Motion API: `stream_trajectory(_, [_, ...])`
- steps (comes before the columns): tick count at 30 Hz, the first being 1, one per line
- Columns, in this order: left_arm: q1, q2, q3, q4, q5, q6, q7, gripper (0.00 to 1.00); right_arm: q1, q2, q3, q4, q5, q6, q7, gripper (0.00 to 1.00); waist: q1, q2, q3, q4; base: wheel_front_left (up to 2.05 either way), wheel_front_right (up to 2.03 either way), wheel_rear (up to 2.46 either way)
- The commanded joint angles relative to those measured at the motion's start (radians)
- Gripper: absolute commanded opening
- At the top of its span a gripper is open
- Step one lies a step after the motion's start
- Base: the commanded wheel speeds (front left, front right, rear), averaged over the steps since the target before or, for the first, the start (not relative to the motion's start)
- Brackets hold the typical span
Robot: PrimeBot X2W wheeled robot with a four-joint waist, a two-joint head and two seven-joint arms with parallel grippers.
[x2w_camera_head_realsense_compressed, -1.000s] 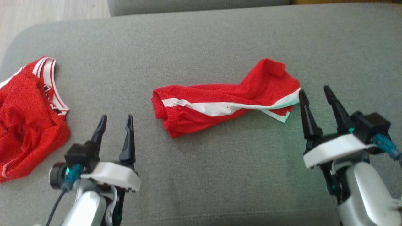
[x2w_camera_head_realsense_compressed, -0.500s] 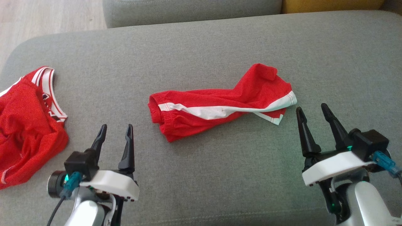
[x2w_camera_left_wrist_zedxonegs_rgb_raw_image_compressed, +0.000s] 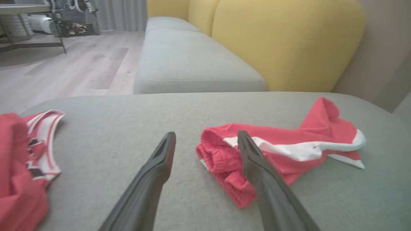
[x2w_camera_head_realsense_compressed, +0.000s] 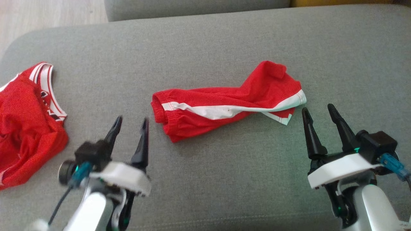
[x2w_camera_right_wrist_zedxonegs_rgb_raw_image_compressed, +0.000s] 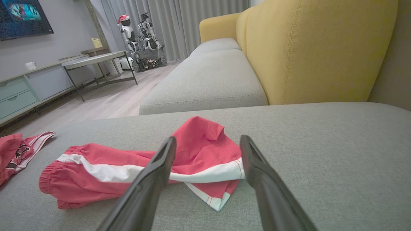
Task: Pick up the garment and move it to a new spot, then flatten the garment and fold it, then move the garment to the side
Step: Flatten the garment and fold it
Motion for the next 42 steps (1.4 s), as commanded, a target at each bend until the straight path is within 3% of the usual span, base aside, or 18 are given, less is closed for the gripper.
stream_trajectory(1, [-0.099, 0.006, 0.023, -0.03, -0.01, -0.017, 0.017, 1.0, -0.03, 0.0, 0.023, -0.039, -0.005, -0.001, 0.0, 1.0, 0.0001, 0.0, 0.014, -0.002, 0.0, 0.0, 0.0])
stream_trajectory(7, [-0.225, -0.032, -0.006, 0.057, -0.068, -0.079, 0.124, 1.0, -0.053, 0.001, 0.036, -0.038, -0.003, -0.001, -0.005, 1.0, 0.0001, 0.0, 0.053, -0.026, 0.0, 0.0, 0.0])
stream_trajectory(14, [-0.284, -0.046, 0.002, 0.188, -0.141, -0.111, 0.227, 1.0, -0.068, 0.003, 0.04, -0.025, 0.001, -0.001, -0.016, 1.0, 0.0001, 0.0, 0.08, -0.054, 0.0, 0.0, 0.0])
stream_trajectory(26, [-0.317, -0.055, -0.005, 0.229, -0.167, -0.146, 0.216, 1.0, -0.083, 0.007, 0.037, -0.009, 0.005, -0.001, -0.027, 1.0, 0.0001, 0.0, 0.099, -0.063, 0.0, 0.0, 0.0])
stream_trajectory(27, [-0.319, -0.054, -0.005, 0.226, -0.166, -0.149, 0.209, 0.86, -0.085, 0.007, 0.037, -0.008, 0.005, -0.001, -0.027, 1.0, 0.0001, 0.0, 0.101, -0.063, 0.0, 0.0, 0.0])
stream_trajectory(28, [-0.32, -0.053, -0.006, 0.225, -0.166, -0.149, 0.205, 0.2, -0.087, 0.006, 0.037, -0.006, 0.006, -0.001, -0.028, 1.0, 0.0001, 0.0, 0.102, -0.063, 0.0, 0.0, 0.0])
stream_trajectory(29, [-0.321, -0.053, -0.006, 0.223, -0.166, -0.151, 0.204, 0.0, -0.09, 0.005, 0.036, -0.003, 0.007, -0.001, -0.028, 1.0, 0.0001, 0.0, 0.104, -0.063, 0.0, 0.0, 0.0])
stream_trajectory(42, [-0.346, -0.052, -0.025, 0.201, -0.157, -0.155, 0.191, 0.0, -0.227, -0.085, -0.001, 0.175, 0.015, -0.001, 0.023, 1.0, 0.0001, 0.0, 0.14, -0.023, 0.0, 0.0, 0.0])
